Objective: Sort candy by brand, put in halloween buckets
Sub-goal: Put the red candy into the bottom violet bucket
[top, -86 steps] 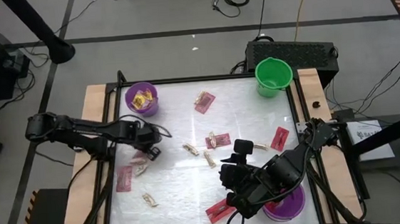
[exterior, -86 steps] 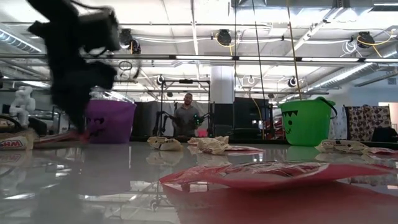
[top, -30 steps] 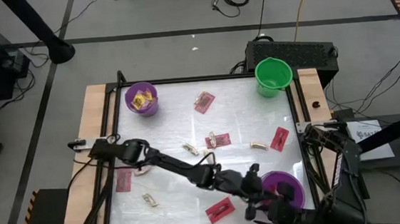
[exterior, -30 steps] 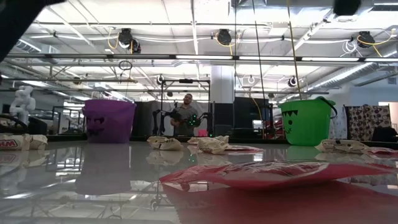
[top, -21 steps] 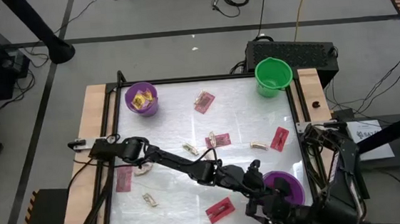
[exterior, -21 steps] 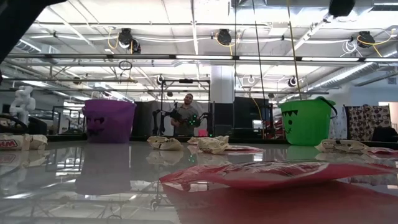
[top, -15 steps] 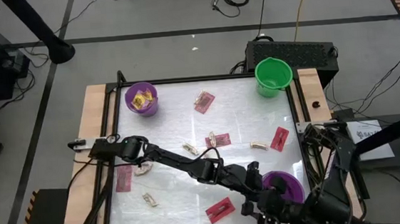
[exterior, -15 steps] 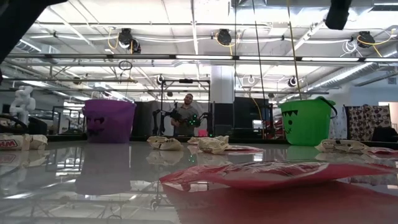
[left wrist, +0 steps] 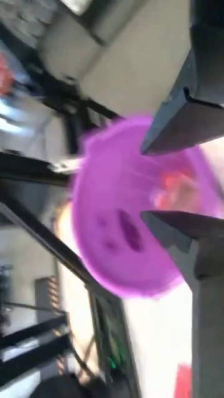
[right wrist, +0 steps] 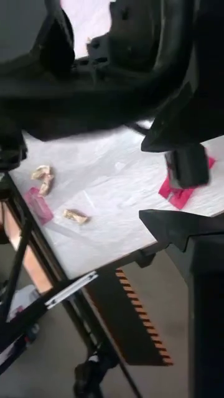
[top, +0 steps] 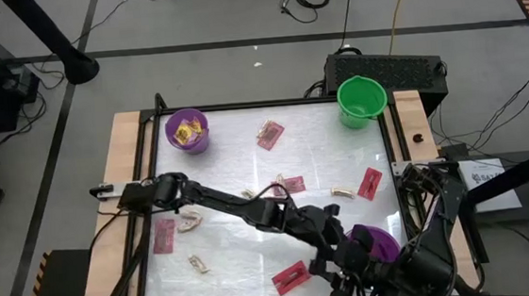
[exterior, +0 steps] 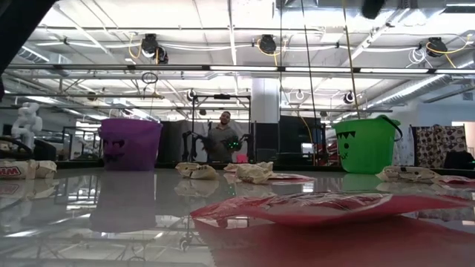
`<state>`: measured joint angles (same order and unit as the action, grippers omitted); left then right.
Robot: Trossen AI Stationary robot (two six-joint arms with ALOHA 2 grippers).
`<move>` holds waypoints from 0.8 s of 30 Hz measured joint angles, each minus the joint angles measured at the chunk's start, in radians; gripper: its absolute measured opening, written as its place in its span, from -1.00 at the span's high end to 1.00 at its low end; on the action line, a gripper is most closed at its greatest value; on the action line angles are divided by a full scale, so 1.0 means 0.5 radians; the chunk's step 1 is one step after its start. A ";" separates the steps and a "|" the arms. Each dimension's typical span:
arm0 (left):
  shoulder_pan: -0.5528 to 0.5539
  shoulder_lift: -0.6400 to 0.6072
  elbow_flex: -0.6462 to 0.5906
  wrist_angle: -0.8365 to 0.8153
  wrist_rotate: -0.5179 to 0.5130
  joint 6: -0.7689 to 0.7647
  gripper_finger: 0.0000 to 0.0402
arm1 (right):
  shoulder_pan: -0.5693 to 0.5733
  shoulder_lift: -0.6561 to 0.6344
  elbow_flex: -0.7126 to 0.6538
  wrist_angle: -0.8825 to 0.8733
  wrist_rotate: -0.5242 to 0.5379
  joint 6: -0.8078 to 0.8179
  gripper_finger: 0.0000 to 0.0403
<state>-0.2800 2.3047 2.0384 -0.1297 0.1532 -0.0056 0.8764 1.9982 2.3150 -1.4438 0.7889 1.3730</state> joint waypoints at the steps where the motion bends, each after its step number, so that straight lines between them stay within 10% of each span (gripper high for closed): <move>1: 0.013 -0.033 0.000 -0.128 -0.006 0.044 0.19 | -0.001 -0.006 0.000 0.014 0.011 -0.001 0.23; 16: 0.536 -0.162 0.000 -1.717 -0.381 0.152 0.18 | -0.013 -0.026 0.000 0.116 0.049 -0.047 0.23; 24: 1.025 -0.145 0.000 -1.873 -0.609 0.015 0.18 | -0.022 -0.026 0.000 0.189 0.046 -0.047 0.23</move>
<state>0.2323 2.2320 2.0383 -1.0664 -0.1513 0.0020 0.8654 1.9854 2.3150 -1.3493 0.8118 1.3495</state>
